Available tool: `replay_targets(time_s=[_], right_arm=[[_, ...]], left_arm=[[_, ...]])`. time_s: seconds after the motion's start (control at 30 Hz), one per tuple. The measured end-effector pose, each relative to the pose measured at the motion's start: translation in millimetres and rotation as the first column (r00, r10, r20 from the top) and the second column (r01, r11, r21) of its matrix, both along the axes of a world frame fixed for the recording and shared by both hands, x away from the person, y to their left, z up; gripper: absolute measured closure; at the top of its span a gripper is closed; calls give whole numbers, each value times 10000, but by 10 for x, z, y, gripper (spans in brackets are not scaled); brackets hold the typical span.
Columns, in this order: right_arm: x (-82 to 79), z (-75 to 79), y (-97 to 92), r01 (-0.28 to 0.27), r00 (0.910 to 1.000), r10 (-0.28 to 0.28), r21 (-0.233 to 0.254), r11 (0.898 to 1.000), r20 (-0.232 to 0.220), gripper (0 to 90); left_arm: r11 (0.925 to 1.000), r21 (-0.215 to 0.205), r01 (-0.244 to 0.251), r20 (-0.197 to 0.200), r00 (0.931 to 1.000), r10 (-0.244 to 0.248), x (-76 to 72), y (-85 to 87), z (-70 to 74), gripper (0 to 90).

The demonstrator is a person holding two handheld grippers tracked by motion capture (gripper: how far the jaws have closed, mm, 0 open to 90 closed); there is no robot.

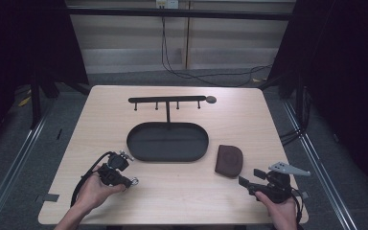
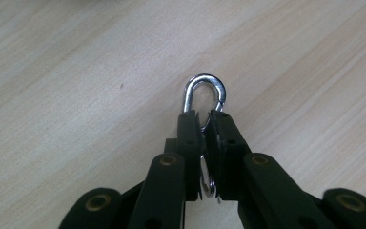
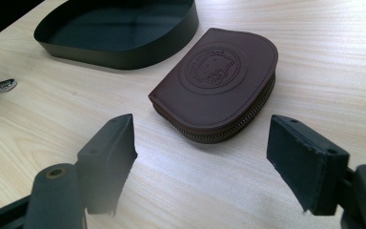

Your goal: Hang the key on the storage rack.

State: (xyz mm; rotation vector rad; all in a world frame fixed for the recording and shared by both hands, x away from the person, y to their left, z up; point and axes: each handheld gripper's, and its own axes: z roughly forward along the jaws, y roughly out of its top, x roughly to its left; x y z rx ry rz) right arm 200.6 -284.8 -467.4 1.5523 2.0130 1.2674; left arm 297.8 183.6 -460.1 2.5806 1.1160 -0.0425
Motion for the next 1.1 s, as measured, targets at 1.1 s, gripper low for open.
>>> replay_targets(time_s=[1.1], right_arm=[[3,-1,1,21,10000,-20,22,10000,-58,245]], left_arm=[[9950,161,983,-71,9951,-982,37,134,508,891]])
